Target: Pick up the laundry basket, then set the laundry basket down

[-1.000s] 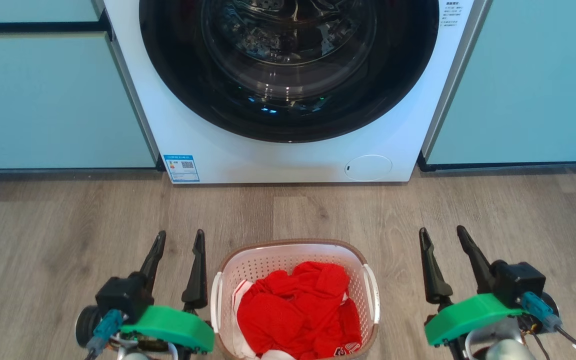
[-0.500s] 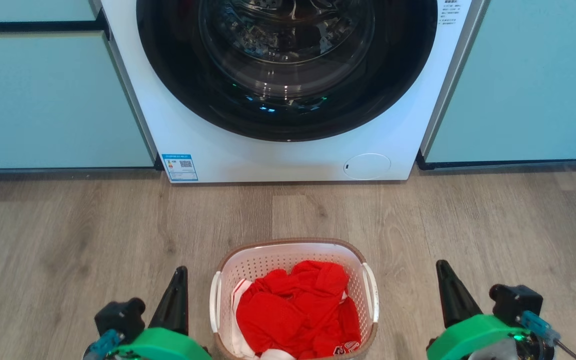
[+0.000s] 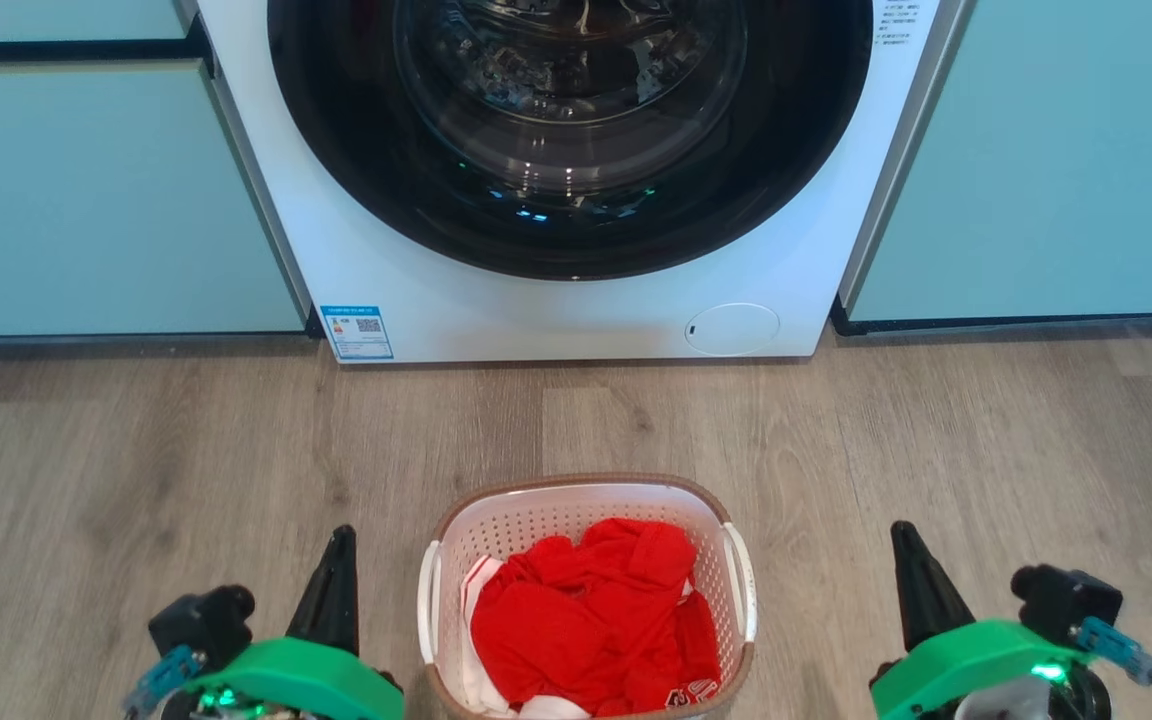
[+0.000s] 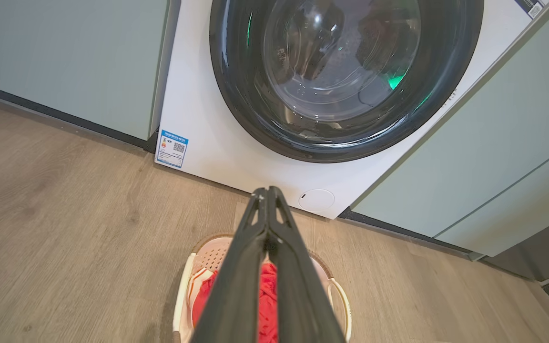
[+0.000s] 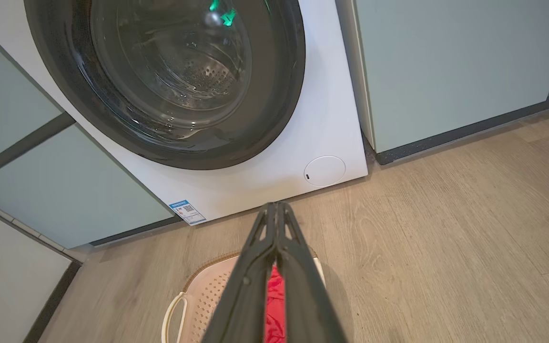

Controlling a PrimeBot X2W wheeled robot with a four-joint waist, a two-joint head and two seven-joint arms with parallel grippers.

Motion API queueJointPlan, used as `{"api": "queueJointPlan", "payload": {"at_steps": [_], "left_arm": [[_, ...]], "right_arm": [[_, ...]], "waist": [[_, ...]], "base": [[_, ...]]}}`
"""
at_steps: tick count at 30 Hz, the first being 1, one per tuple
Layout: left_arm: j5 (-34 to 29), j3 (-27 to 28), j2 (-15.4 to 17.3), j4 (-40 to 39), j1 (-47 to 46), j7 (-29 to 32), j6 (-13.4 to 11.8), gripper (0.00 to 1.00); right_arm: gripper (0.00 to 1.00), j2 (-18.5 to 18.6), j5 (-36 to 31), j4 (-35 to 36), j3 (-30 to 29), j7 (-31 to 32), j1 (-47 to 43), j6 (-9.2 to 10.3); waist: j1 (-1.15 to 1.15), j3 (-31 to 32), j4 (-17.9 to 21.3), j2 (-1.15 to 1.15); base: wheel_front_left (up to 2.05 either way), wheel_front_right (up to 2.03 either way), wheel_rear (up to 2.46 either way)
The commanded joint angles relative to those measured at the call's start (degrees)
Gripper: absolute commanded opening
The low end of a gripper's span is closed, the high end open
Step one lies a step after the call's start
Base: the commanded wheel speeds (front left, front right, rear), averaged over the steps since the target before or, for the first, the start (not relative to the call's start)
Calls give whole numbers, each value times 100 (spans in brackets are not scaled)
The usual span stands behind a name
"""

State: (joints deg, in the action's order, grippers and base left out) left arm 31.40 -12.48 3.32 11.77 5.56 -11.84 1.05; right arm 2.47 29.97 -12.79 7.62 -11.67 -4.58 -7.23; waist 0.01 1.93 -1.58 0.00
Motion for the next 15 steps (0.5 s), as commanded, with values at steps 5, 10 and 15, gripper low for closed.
{"api": "queueJointPlan", "payload": {"at_steps": [5,10,15], "left_arm": [[401,141,65,-139,-330,88,59,0],[711,209,76,-123,-374,159,89,0],[1019,279,84,-109,-414,233,119,0]], "right_arm": [[0,99,414,144,-57,97,363,-6],[0,113,731,132,-105,167,398,-7],[0,124,1046,120,-154,239,433,-8]], "waist": [[-1,-11,8,0],[-1,-21,15,0],[-1,-32,23,0]], "base": [[0,0,0],[0,0,0],[0,0,0]]}}
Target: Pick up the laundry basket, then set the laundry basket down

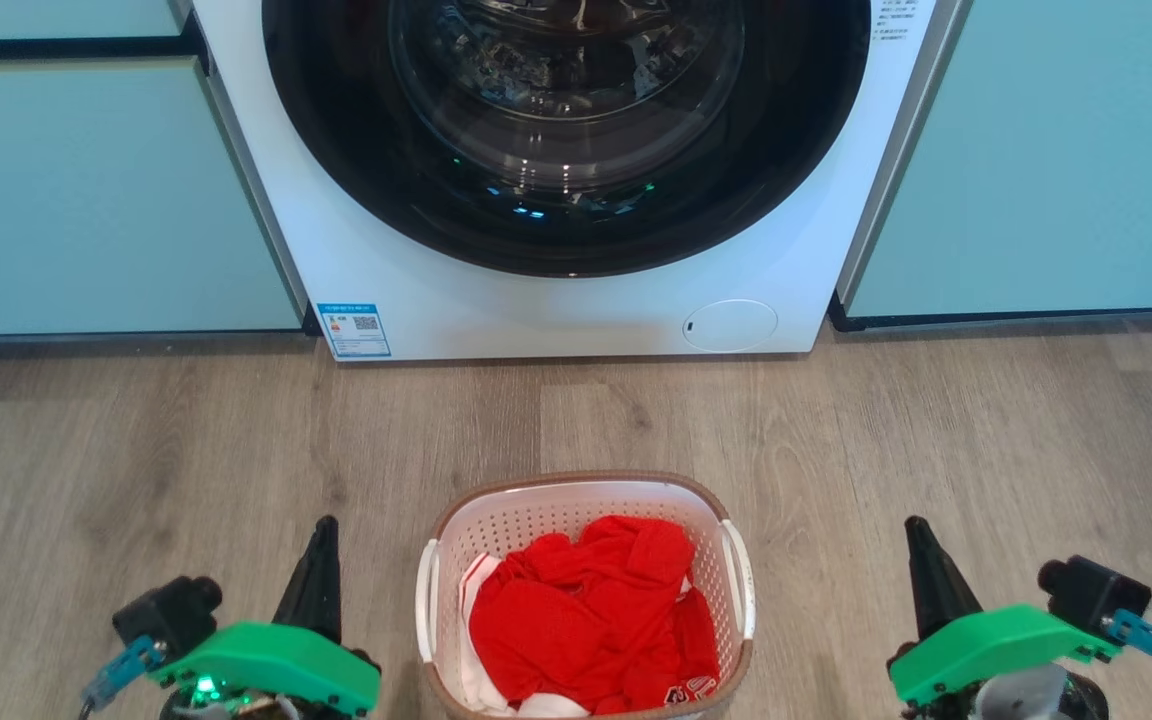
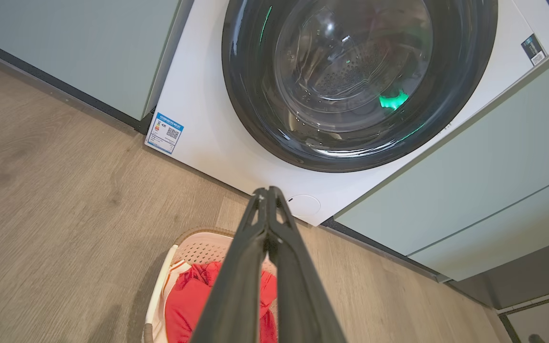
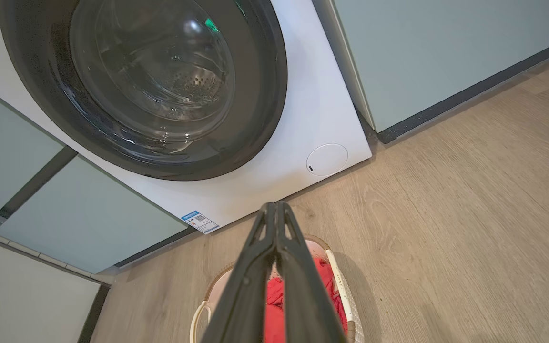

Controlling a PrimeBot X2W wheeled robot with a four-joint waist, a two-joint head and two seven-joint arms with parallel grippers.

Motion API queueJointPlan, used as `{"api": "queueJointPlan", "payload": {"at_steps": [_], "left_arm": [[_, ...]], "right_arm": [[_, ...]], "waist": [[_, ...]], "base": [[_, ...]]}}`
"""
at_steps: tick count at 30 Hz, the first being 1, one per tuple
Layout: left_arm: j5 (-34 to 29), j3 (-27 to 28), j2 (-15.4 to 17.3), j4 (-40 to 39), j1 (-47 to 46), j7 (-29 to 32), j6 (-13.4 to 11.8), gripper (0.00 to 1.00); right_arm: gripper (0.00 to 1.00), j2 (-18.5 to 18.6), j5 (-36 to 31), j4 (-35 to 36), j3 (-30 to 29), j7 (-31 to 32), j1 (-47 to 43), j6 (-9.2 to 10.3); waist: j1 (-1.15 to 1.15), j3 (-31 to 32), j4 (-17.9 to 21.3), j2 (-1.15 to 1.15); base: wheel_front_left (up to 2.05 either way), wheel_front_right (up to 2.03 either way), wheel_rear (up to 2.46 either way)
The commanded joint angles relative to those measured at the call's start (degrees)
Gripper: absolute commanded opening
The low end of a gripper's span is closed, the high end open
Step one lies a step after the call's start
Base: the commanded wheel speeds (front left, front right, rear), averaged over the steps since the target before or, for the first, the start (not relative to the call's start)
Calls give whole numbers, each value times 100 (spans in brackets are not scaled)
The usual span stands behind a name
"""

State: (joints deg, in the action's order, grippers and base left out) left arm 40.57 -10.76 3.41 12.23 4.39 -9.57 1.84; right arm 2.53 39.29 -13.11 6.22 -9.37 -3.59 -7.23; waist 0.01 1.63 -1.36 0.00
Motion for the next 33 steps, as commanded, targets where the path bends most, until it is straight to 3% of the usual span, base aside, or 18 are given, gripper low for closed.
{"api": "queueJointPlan", "payload": {"at_steps": [1,33], "left_arm": [[164,122,77,-153,-305,21,46,0],[2040,594,105,-42,-564,505,232,0]], "right_arm": [[0,120,176,150,-24,22,340,-8],[0,166,2096,70,-366,497,559,-14]], "waist": [[-1,-3,2,0],[-1,-67,50,0]], "base": [[0,0,0],[0,0,0]]}}
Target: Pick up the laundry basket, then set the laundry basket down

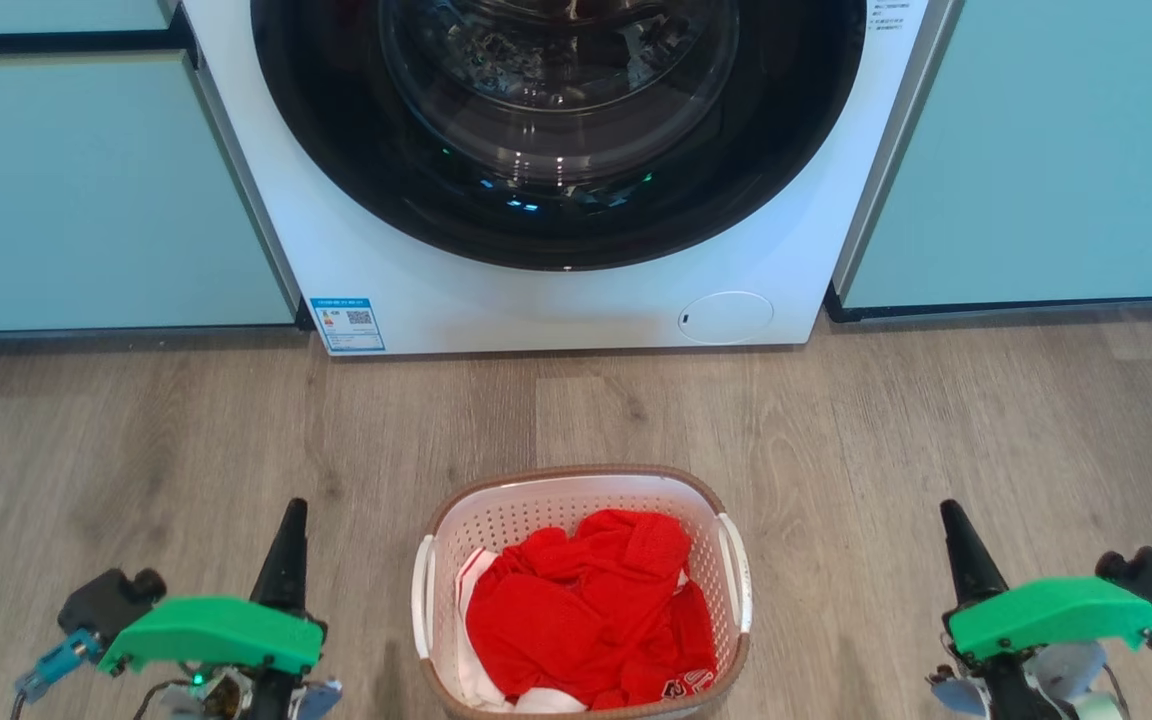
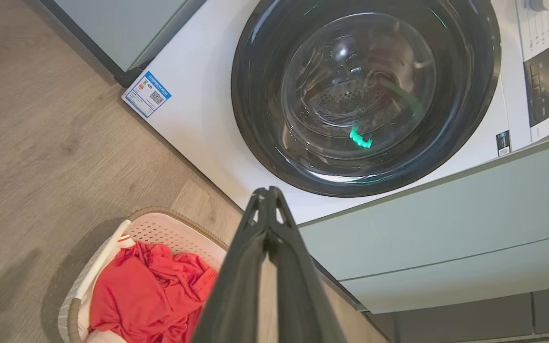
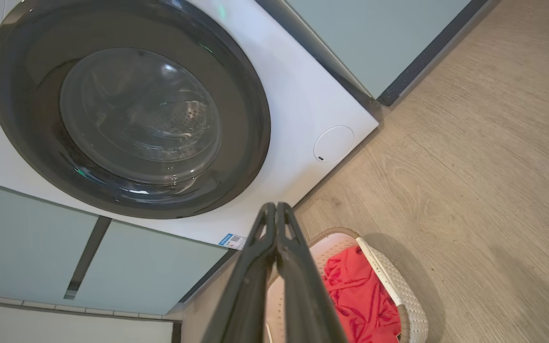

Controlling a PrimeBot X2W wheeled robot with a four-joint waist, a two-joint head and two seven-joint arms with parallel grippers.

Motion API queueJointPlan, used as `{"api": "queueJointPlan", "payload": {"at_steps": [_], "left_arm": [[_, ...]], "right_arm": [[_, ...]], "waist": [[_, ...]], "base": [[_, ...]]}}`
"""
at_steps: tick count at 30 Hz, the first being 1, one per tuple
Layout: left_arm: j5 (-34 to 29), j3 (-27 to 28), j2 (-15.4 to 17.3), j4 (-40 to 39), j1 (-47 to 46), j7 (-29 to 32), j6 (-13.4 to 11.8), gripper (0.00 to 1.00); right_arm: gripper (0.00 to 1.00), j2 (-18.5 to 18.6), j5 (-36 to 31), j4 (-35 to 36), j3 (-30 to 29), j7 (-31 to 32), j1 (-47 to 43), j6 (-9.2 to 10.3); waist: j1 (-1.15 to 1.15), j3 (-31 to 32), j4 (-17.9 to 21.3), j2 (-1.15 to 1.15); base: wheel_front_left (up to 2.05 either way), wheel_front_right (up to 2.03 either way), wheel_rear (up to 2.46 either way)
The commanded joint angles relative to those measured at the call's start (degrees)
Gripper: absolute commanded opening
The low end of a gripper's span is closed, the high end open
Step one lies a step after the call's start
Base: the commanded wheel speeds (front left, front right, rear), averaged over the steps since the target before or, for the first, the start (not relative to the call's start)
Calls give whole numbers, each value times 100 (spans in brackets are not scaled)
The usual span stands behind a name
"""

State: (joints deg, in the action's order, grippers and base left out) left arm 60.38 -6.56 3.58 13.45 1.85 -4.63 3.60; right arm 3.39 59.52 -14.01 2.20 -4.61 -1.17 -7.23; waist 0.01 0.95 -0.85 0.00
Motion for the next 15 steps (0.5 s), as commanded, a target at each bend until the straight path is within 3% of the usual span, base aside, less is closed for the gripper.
{"api": "queueJointPlan", "payload": {"at_steps": [1,15], "left_arm": [[119,190,89,-161,-319,27,62,0],[954,419,90,-107,-439,259,146,0]], "right_arm": [[0,81,135,158,24,37,324,-14],[0,90,989,120,-146,265,424,-17]], "waist": [[0,-1,1,0],[0,-30,22,0]], "base": [[0,0,0],[0,0,0]]}}
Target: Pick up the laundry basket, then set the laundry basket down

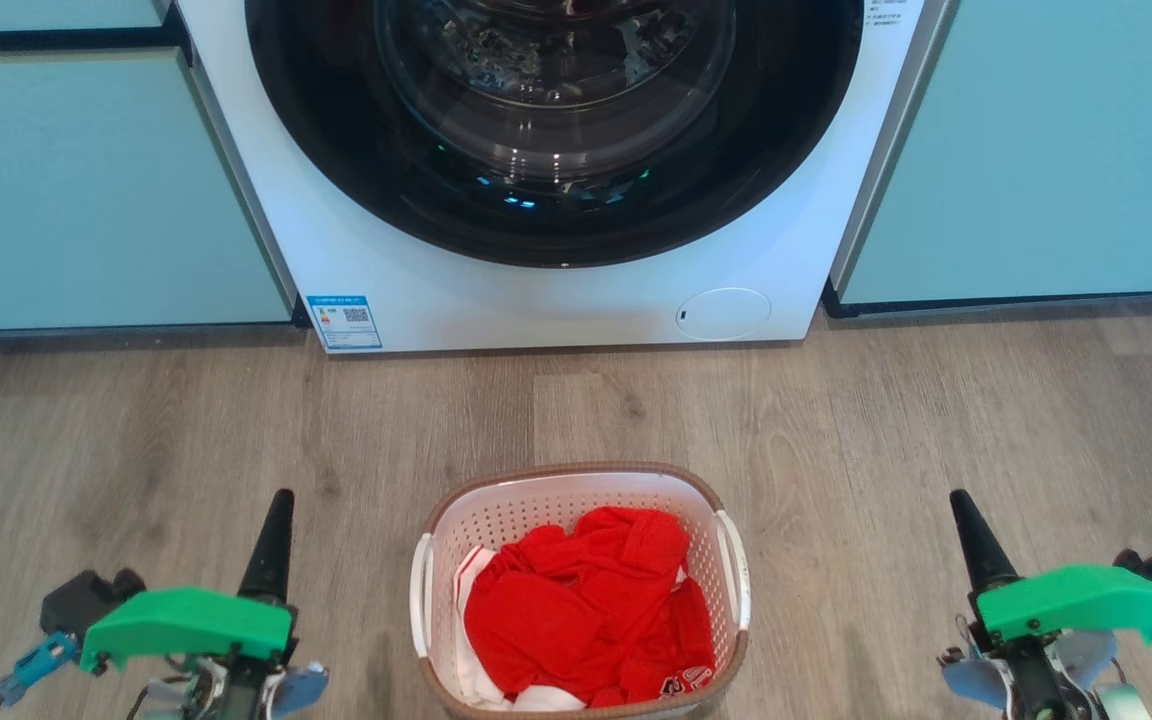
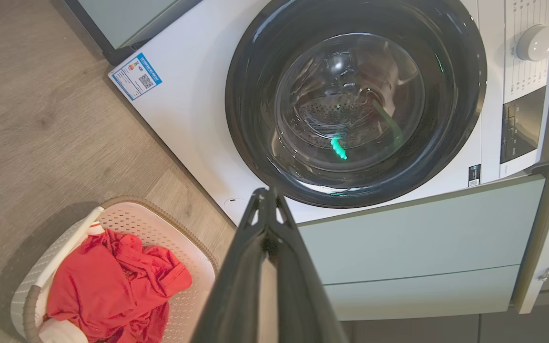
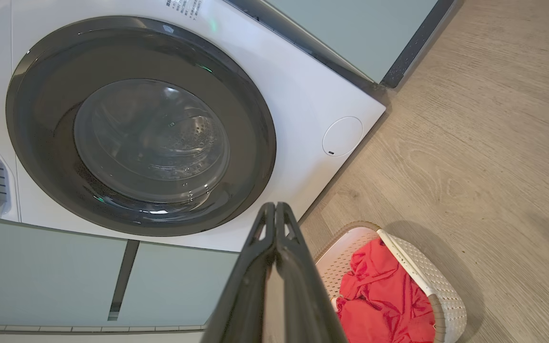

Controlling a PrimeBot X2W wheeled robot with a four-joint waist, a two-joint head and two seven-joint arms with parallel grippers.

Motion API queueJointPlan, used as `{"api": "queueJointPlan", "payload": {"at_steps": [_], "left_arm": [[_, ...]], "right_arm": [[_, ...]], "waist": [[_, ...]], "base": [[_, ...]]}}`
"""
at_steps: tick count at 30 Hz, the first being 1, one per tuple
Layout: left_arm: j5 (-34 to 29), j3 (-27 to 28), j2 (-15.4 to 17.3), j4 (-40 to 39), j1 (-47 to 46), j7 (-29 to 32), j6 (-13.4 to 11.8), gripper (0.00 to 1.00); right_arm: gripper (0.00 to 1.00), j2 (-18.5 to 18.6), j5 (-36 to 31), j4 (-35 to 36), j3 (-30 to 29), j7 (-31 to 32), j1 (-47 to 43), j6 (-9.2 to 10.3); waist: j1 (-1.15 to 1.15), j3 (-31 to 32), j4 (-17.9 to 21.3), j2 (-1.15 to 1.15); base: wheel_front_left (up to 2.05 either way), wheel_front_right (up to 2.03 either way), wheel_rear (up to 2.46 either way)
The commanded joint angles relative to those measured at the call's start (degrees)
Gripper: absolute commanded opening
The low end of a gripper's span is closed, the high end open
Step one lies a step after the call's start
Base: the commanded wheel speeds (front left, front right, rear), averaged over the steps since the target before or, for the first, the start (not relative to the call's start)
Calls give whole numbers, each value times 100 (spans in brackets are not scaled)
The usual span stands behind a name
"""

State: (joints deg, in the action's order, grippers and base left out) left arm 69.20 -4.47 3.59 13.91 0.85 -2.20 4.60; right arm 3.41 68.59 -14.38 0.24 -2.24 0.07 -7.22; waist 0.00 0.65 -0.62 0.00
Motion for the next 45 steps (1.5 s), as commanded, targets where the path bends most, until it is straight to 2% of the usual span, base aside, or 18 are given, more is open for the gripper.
{"api": "queueJointPlan", "payload": {"at_steps": [1,40,45], "left_arm": [[191,243,89,-145,-355,50,58,0],[2430,895,70,3,-683,704,286,0],[2450,914,63,5,-688,721,289,0]], "right_arm": [[0,89,203,151,25,61,314,-19],[0,91,2494,49,-469,703,589,-26],[0,84,2515,47,-486,720,594,-26]], "waist": [[0,-4,3,0],[0,-82,61,0],[0,-83,62,0]], "base": [[0,0,0],[0,0,0],[0,0,0]]}}
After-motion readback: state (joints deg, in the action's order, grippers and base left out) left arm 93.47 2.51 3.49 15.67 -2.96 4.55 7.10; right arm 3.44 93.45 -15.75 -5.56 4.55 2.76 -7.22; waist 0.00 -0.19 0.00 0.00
